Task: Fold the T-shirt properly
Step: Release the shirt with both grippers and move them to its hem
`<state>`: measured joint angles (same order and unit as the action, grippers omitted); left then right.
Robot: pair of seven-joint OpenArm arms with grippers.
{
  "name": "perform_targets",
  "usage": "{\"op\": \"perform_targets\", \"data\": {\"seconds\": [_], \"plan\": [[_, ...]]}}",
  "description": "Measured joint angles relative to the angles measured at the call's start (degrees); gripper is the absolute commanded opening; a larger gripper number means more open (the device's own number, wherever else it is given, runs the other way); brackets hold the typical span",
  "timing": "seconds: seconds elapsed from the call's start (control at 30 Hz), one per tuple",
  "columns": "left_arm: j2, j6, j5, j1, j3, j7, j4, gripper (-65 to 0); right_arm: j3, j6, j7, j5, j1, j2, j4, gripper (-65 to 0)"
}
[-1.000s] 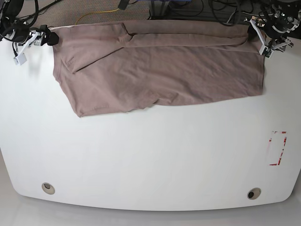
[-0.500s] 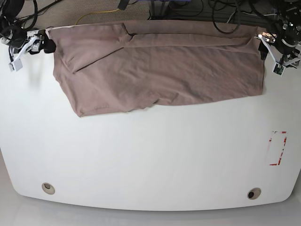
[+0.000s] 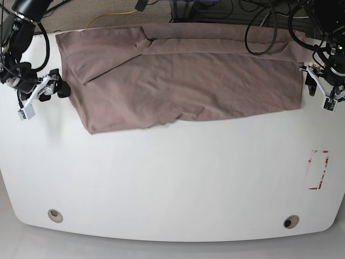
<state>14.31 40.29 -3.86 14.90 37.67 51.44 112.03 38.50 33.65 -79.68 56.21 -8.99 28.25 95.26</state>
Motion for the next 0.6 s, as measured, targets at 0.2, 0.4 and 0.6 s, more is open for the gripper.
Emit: {"op": "perform_targets", "data": {"seconds": [0.2,0.4,0.6], "plan": [[-0.13,0.04,3.82,-1.09,0.07,0.39,-0.13,-25.8,-3.15,0.02,-0.09,-4.13,8.48,-0.74,-7.87,-20.5],[-0.26,0.04,3.85,-2.73,0.11,0.15,-0.17,-25.8,-6.99,2.32,1.27,-9.79,17.20,-0.04,-16.46,-20.5],[-0.26,0.04,3.93,-2.54,1.49,0.39,-0.22,-25.8,-11.82,6.08,6.21,-17.51,23.89,-0.59,-21.53,-20.5]]}}
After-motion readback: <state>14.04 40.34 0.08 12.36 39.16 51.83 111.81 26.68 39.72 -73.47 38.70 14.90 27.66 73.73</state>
